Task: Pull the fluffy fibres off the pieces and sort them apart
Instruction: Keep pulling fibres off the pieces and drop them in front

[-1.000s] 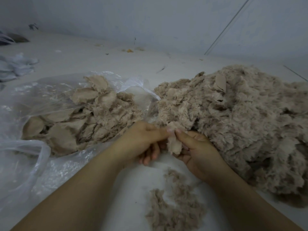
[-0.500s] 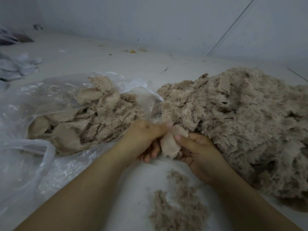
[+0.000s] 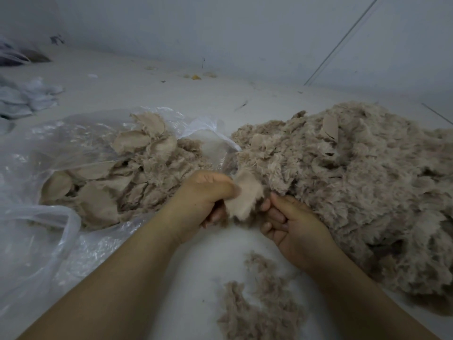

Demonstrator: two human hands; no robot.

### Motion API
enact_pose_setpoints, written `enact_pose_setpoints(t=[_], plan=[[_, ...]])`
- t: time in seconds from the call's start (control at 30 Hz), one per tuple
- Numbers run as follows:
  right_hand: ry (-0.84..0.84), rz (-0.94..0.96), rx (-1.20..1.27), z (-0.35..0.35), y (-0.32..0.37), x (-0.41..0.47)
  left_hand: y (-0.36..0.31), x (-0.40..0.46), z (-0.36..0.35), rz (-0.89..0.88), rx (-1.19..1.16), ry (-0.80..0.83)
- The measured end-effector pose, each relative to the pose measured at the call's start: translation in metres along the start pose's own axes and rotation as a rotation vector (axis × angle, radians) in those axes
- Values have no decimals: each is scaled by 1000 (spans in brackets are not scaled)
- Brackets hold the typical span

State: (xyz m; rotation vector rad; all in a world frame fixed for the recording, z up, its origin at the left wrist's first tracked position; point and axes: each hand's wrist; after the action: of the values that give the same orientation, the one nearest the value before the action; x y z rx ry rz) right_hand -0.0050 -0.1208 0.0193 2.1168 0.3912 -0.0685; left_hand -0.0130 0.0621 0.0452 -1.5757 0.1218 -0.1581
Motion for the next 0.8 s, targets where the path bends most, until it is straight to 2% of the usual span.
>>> enact_pose_setpoints(t=[0.07,0.1,0.17,0.23,0.27,0.37,0.4,0.47,0.5,0.57,0.67,0.73,0.8], plan=[[0,12,-28,1,-1,1,1,6,3,-24,-39,-237],[0,15,-44,2,-2,1,0,9,5,-51,13,-380],[5,18,-78,2,-2,1,1,12,17,-157,402,-671],[9,18,-92,1,-2,0,-1,12,30,-264,840,-808],[12,18,-90,1,-2,-1,-4,12,33,-289,961,-823],[16,18,-91,0,-2,-1,-6,15,36,-178,1339,-777],[18,14,-91,0,-2,-1,-4,16,34,-88,1482,-684],[27,10,-83,-1,-2,-1,-1,15,29,70,1590,-486],[29,9,-79,-1,-2,-1,-1,14,29,104,1590,-443],[25,9,-76,0,-2,-1,-3,14,29,83,1575,-458],[18,9,-74,1,-3,0,-12,13,17,-78,1450,-513],[9,3,-78,0,-2,0,-18,14,4,-110,1237,-405],[6,2,-78,0,-2,0,-19,15,-9,-25,1128,-199]])
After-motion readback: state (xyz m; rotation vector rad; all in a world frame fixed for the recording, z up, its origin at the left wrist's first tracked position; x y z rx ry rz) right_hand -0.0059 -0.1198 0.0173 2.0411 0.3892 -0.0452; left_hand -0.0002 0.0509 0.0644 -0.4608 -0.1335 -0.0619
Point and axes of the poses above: each hand's wrist, its own x-axis towards the middle knuckle, its own z-axis out of the back of the hand, y = z × x, and after that the axes turned 2 degrees about x, right-handed
